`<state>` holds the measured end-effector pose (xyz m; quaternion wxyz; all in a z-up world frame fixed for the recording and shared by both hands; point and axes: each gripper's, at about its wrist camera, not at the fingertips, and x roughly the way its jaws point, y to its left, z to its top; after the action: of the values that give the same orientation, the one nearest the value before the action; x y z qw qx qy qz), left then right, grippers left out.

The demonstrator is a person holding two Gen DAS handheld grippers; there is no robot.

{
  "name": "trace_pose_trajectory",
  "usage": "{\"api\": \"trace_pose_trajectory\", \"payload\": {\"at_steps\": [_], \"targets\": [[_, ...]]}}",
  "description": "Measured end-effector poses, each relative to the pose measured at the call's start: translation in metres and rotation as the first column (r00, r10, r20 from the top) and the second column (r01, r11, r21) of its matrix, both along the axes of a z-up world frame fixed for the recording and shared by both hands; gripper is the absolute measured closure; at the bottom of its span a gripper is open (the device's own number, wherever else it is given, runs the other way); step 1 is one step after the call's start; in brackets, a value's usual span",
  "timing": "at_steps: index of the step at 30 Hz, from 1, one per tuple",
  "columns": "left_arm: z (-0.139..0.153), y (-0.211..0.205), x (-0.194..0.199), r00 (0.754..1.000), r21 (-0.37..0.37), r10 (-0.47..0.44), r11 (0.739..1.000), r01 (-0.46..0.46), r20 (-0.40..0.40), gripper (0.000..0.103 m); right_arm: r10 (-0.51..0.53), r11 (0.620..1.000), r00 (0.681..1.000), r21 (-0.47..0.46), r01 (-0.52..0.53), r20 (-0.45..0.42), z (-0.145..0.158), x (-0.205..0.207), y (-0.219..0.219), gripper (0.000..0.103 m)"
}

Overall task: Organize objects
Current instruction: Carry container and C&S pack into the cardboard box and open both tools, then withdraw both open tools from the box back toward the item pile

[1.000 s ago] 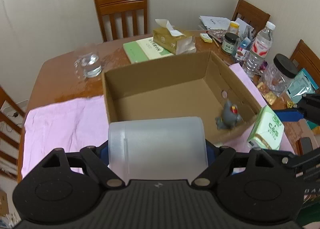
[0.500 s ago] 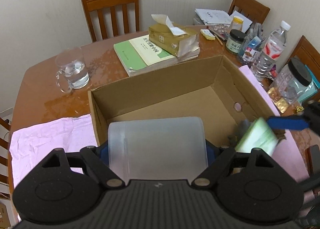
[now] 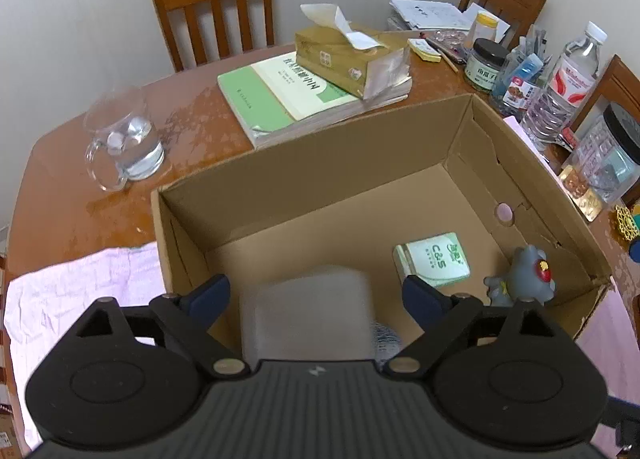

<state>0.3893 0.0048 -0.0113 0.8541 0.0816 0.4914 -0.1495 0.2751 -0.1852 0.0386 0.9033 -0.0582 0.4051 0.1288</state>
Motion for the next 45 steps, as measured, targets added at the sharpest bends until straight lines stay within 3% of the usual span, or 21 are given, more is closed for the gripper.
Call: {"api": "trace_pose_trajectory", "payload": {"at_steps": [13,24,36,45], "targets": [[0.017,0.002,-0.018,0.997,0.025,0.004,1.0,-0.006,0.072,0.008,-0.061,0.998,0.998,-0.021,0.061,-0.004,-0.008,-0.014,-0.025,0.0],[0.039,0.012,-0.067,0.986,0.003,0.071,0.997,-0.072,0.151,0.007,-0.081,0.996,0.997,-0.048,0.081,0.0,-0.023,-0.042,-0.041,0.0],[0.016,-0.001,-0.141,0.978,0.002,0.135,0.991,-0.137,0.162,0.006,-0.107,0.994,0.992,-0.032,0.106,-0.066,-0.056,-0.082,-0.057,0.0],[-0.004,-0.011,-0.192,0.97,-0.053,0.203,0.979,-0.198,0.132,0.006,-0.108,0.992,0.99,-0.07,0.102,-0.091,-0.076,-0.112,-0.065,0.0]]}}
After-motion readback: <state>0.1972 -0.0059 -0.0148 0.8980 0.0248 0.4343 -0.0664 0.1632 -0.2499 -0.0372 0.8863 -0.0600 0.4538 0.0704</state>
